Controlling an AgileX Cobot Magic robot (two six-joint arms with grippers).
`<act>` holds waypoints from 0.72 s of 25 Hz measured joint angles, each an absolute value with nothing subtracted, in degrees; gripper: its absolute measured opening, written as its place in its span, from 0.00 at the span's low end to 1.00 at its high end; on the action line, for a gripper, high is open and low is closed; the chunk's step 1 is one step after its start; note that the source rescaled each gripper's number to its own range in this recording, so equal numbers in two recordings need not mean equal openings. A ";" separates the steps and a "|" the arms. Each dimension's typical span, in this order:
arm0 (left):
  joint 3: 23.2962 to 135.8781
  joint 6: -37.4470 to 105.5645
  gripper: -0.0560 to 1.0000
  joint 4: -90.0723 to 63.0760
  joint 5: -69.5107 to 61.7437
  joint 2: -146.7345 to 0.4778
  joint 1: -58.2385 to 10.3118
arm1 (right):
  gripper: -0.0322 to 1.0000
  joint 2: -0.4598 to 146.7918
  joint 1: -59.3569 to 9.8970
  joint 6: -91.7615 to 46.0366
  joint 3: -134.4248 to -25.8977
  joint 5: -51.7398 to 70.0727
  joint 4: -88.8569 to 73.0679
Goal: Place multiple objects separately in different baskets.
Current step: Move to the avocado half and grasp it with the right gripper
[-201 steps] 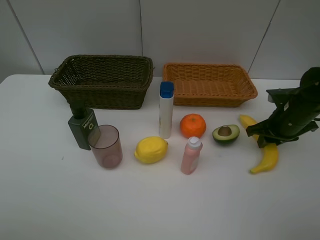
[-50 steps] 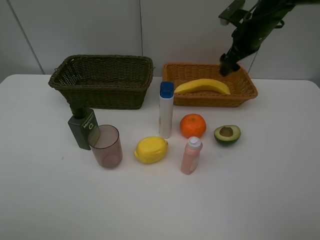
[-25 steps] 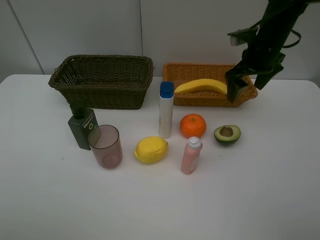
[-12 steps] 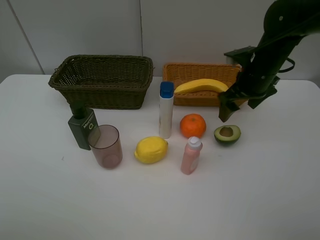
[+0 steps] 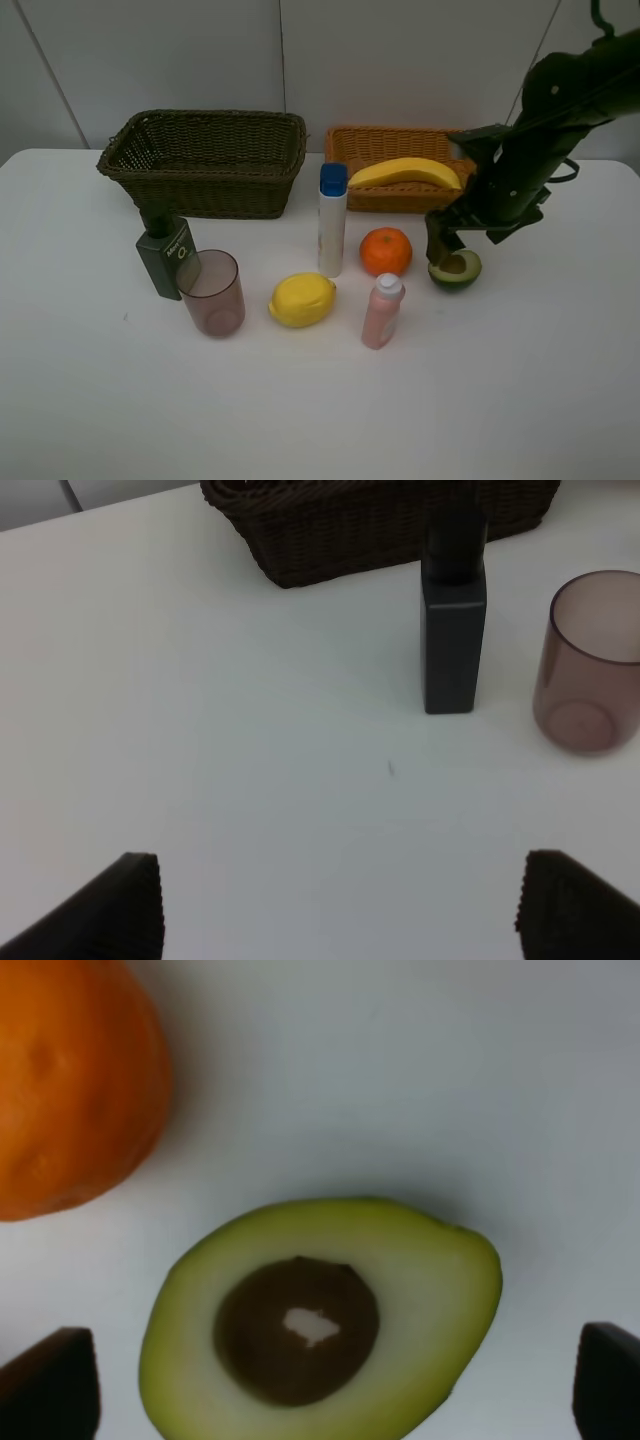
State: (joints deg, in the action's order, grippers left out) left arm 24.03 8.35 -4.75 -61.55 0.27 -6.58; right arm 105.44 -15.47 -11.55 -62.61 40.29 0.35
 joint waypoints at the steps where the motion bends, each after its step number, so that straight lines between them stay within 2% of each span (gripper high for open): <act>1: 24.03 8.35 0.95 -4.75 -61.55 0.27 -6.58 | 1.00 105.74 -15.47 -11.55 -62.28 39.74 0.00; 10: 24.03 8.35 0.95 -4.75 -61.55 0.27 -6.58 | 1.00 107.54 -15.47 -10.95 -61.56 38.35 -0.83; 18: 24.03 8.35 0.95 -4.75 -61.55 0.27 -6.58 | 1.00 107.54 -15.47 0.00 -61.56 38.31 0.51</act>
